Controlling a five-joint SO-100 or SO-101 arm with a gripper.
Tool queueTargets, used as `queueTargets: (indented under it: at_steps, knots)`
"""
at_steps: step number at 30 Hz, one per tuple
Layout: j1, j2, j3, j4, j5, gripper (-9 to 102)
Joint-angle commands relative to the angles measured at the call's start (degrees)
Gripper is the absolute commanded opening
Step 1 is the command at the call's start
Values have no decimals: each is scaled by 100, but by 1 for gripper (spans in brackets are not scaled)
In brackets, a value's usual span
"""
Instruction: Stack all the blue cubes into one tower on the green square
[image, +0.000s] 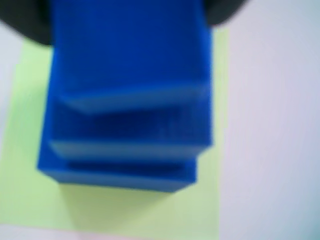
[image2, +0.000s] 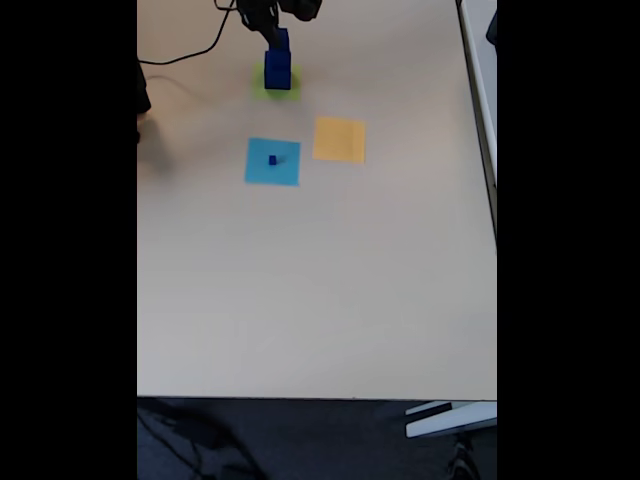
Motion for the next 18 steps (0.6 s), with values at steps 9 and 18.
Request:
queueTargets:
  at_steps: [9,18]
  knots:
    - [44,97,-325,-9,-53,9]
    - [53,70,-334,-35,-53,9]
